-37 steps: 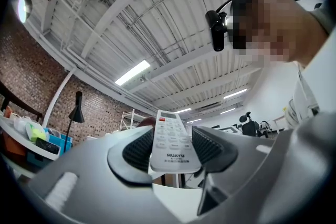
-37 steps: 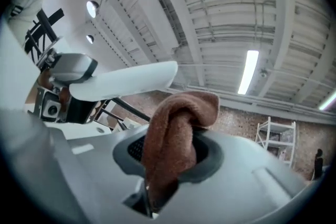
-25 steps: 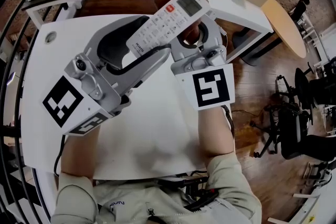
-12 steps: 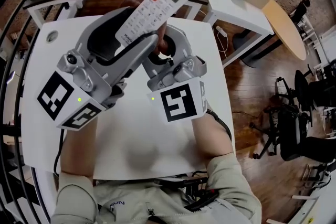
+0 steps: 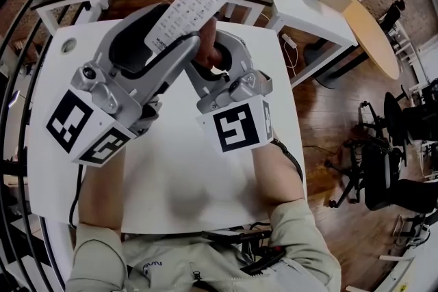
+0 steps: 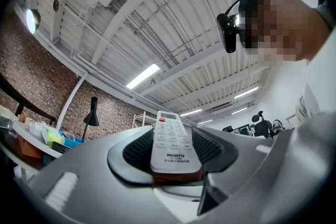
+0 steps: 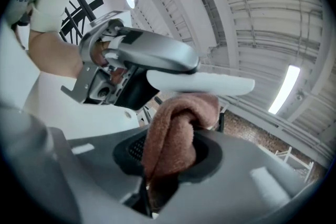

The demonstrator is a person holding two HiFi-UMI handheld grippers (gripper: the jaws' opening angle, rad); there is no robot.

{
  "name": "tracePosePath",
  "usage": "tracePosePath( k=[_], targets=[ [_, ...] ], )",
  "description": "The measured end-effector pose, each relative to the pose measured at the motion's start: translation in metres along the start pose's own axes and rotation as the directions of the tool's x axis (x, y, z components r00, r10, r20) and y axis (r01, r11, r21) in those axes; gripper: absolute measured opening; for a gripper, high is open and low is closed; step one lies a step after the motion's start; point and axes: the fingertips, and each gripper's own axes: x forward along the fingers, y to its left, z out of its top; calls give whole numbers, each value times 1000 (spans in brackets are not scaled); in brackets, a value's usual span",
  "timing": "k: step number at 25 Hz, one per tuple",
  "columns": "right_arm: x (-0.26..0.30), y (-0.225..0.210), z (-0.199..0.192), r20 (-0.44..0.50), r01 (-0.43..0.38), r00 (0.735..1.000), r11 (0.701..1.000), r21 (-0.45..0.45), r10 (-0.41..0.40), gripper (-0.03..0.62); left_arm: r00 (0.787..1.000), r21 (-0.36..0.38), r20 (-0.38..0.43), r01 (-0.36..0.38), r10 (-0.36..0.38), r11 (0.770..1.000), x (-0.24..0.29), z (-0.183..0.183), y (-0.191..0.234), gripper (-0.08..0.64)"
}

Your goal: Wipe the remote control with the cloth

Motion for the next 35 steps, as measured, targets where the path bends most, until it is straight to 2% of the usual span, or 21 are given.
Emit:
tracePosePath(
  k=[4,10,13,16,18,23,26,30,32,33,35],
  targets=[
    [-4,-19,-14,-6,40,999,997,58,-40,100,999,45,-11,-39,39,998,-1,-3,3,242],
    [-1,-38,-63,-107,81,992,974,210,-59,100,990,131,-82,-107,118,986,1,-30,20,242],
    [5,-38,-93,-183,86,982,961,262,-38,101,977,158,-142,-137,160,978,3,-52,35,242],
    [10,-34,-125,-264,87,964,950,300,-5,101,951,179,-225,-173,212,968,3,-82,56,242],
    [12,-30,-144,-317,82,948,943,323,26,100,923,193,-290,-204,254,960,-2,-102,72,242],
    [11,-14,-184,-446,42,886,936,349,126,100,816,204,-475,-261,329,943,-17,-151,102,241],
    [10,-4,-202,-490,16,854,932,363,176,101,767,212,-540,-276,348,938,-24,-175,112,241],
    [7,5,-218,-525,9,824,921,388,213,101,701,227,-608,-297,373,927,-36,-198,120,239],
    [6,7,-225,-542,13,810,917,398,224,101,670,237,-633,-310,388,921,-40,-205,125,168],
    [6,8,-228,-550,15,803,915,404,229,101,656,242,-643,-316,395,917,-42,-208,127,48],
    [5,11,-234,-564,17,790,911,412,240,101,629,244,-666,-326,402,913,-45,-213,131,6]
  ],
)
